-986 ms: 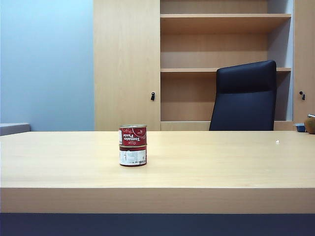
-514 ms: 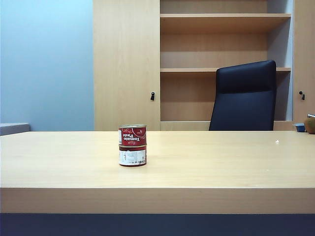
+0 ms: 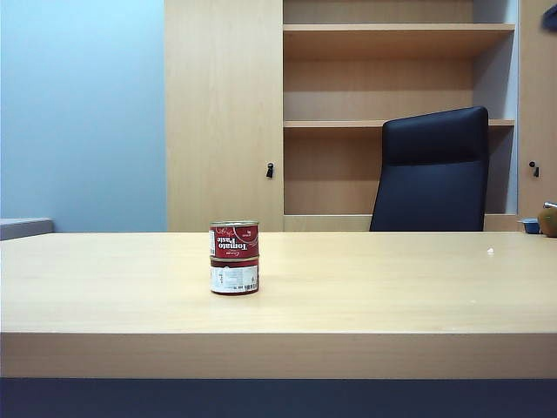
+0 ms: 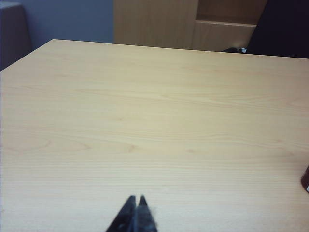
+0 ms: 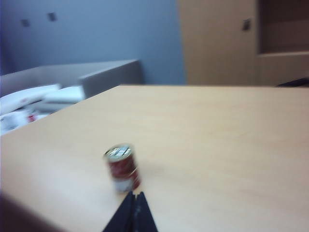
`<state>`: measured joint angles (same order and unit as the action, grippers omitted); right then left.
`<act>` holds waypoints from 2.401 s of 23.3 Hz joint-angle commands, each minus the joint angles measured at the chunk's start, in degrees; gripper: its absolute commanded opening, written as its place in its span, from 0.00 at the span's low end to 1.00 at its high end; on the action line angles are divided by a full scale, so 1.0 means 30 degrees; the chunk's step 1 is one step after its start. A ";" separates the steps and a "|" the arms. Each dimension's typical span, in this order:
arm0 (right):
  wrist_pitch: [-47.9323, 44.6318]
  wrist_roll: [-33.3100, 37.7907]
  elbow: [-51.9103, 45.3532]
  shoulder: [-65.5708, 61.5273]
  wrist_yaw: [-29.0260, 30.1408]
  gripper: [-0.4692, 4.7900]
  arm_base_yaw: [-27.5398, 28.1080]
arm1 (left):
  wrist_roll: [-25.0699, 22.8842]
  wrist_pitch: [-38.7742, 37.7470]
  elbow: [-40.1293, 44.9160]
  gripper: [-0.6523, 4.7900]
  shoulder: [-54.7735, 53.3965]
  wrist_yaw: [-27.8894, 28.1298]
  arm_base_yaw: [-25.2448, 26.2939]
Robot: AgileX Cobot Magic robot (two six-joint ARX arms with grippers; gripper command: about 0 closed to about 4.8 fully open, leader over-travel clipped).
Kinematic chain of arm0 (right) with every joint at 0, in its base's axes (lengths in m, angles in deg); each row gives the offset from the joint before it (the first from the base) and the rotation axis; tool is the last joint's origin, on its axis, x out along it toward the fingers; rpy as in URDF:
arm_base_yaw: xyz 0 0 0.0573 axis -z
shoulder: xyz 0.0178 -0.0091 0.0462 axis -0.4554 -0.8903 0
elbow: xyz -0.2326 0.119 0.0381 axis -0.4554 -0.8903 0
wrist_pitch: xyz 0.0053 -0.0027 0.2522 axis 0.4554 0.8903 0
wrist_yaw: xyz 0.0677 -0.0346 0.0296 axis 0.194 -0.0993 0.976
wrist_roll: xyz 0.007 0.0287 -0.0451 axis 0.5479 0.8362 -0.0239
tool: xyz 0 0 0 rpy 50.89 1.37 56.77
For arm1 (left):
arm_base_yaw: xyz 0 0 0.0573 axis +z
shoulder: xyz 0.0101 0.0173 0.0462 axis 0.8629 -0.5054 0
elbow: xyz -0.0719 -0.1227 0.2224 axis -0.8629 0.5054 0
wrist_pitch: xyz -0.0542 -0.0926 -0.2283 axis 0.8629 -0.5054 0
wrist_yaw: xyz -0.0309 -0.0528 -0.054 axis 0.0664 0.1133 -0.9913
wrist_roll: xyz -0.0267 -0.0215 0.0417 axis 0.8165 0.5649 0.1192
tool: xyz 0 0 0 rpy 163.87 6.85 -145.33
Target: Stack a can of tomatoes on the right onto the can of tomatoes on the left.
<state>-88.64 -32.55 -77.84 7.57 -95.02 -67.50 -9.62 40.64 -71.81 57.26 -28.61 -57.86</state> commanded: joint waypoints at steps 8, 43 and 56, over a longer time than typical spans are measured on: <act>0.5056 0.0102 -0.1188 -0.0007 0.0189 0.11 -0.0007 | 0.0036 0.0087 -0.0087 0.11 -0.0015 0.0000 -0.0022; 0.3876 -0.1668 -0.1763 0.0299 0.3759 0.11 1.3340 | 0.0036 0.0044 -0.0087 0.11 -0.0015 -0.0007 -0.0029; 0.3876 -0.1668 -0.1763 0.0299 0.3767 0.11 1.3340 | 0.0036 0.0044 -0.0087 0.11 -0.0015 -0.0007 -0.0029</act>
<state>-76.24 -37.38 -82.80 8.32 -83.68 -27.43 -9.51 40.25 -71.86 57.28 -28.61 -57.88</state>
